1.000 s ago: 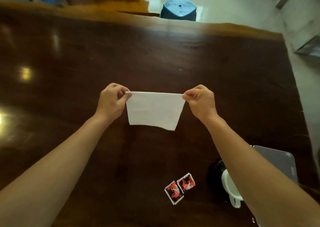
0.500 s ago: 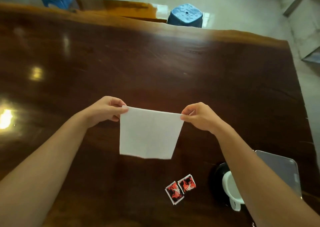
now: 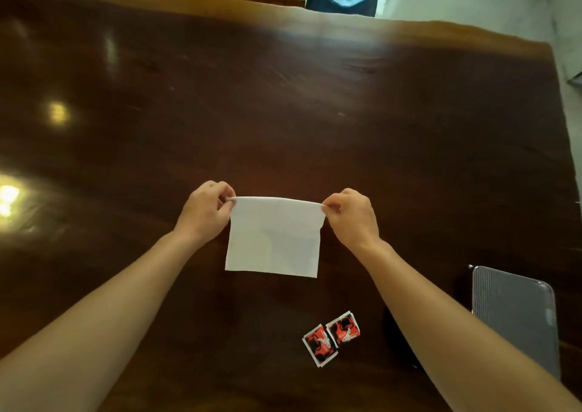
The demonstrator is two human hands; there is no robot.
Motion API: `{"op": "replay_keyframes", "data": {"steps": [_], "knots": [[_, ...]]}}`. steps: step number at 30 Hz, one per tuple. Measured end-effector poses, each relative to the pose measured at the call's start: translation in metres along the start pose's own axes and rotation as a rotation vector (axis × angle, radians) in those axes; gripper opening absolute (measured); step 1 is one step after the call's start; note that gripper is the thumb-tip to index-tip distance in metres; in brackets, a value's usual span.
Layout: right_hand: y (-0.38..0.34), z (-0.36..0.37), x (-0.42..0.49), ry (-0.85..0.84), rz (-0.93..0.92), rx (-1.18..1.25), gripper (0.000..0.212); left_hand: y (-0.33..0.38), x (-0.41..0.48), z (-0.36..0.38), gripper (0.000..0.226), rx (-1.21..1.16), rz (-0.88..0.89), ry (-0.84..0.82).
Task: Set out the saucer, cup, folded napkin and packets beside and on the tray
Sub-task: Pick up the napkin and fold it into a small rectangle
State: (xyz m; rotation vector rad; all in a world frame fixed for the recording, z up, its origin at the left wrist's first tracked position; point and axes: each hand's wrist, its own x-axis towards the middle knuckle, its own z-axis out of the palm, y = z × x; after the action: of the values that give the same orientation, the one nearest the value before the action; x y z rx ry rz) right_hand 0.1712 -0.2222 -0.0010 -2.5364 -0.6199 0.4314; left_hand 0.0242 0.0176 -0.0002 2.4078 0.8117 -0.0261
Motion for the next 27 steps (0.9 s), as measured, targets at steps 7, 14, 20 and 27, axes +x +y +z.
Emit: {"op": "replay_keyframes", "data": {"steps": [7,14,20,27], "knots": [[0.035,0.036,-0.072,-0.130,-0.125,-0.141,0.013,-0.044,-0.065,0.029,0.015,0.165,0.184,-0.137],[0.041,0.071,-0.090,-0.258,-0.016,-0.210,0.018,-0.056,-0.089,0.066,0.013,0.229,0.040,-0.202],[0.022,0.070,-0.080,-0.163,0.077,-0.318,0.014,-0.047,-0.082,0.064,0.026,0.368,0.124,-0.135],[-0.052,0.125,-0.066,-0.205,-0.080,-0.191,0.054,-0.032,-0.043,0.097,0.070,0.440,0.221,-0.282]]}}
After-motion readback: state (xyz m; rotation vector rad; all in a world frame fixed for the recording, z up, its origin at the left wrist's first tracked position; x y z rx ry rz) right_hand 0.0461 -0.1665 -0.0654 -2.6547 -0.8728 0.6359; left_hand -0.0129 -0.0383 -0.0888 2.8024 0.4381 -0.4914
